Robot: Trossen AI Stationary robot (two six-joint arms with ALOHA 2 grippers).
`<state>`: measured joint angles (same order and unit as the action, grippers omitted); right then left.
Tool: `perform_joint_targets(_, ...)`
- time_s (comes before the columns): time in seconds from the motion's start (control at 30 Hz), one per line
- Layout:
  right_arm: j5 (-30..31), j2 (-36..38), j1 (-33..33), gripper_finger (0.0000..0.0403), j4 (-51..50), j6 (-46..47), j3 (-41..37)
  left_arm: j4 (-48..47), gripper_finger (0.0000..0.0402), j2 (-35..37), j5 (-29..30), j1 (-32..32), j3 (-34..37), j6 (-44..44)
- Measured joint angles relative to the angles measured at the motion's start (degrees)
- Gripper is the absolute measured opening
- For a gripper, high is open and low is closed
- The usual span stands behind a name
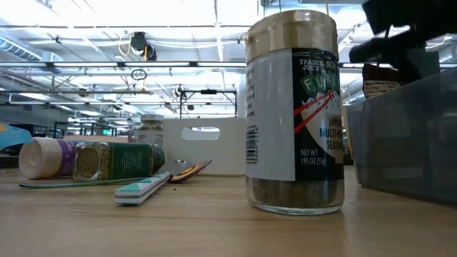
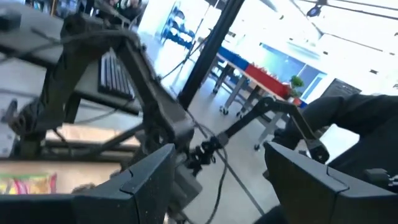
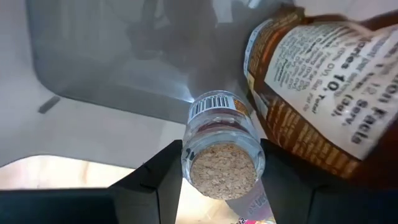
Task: Pick & Place Food Item
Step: Put the brown seasoning bottle into the bottom black bin
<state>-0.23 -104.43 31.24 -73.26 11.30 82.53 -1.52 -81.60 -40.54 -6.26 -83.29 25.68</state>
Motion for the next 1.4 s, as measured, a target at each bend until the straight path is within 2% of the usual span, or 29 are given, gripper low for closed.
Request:
perform_joint_targets(0.27,-1.3,-0.1,0.0,0.0171,4.8,1.1,-4.3,0.1,0.0255,0.0,0.1,0.0,0.0,0.5)
perform_joint_targets(0.9,-1.3,0.0,0.0,0.0172,7.9,3.5,-6.6,0.2,0.0255,0.0,0.1,0.0,0.0,1.3)
perform_joint_targets(1.17,-1.4,0.0,0.0,0.0215,7.9,4.1,-6.7,0.2,0.0255,0.0,0.1,0.0,0.0,1.6)
perform_joint_targets(1.4,-3.8,0.0,0.0,0.0221,8.0,4.2,-6.7,0.2,0.0255,0.0,0.2,0.0,0.0,1.9)
